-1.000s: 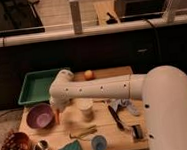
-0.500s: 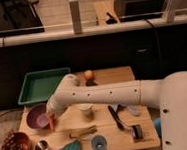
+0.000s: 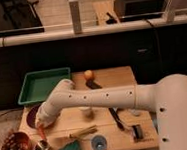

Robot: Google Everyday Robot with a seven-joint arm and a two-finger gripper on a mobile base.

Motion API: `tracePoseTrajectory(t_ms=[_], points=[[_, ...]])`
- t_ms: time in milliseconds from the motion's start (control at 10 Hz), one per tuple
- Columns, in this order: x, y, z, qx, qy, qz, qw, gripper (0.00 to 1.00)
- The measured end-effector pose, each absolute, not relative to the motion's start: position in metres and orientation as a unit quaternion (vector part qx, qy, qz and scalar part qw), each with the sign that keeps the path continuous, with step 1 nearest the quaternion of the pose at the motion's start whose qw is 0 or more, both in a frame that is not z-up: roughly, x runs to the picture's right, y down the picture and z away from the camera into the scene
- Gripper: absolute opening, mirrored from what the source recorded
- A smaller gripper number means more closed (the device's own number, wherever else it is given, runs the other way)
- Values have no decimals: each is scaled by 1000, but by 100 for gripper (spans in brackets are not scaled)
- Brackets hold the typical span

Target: Place pepper in metal cup

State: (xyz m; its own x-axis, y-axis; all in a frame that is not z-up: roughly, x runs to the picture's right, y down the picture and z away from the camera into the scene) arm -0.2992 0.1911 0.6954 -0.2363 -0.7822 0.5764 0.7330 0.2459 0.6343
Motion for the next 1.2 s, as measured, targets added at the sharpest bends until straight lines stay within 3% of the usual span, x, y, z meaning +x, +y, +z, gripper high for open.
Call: tracePoseTrajectory(t_ms=[300,600,1200], points=[[-316,208,686,21,-506,-666,548,2],[-310,228,693,-26,-514,-712,478,2],[-300,245,710,-70,-531,-720,442,2]])
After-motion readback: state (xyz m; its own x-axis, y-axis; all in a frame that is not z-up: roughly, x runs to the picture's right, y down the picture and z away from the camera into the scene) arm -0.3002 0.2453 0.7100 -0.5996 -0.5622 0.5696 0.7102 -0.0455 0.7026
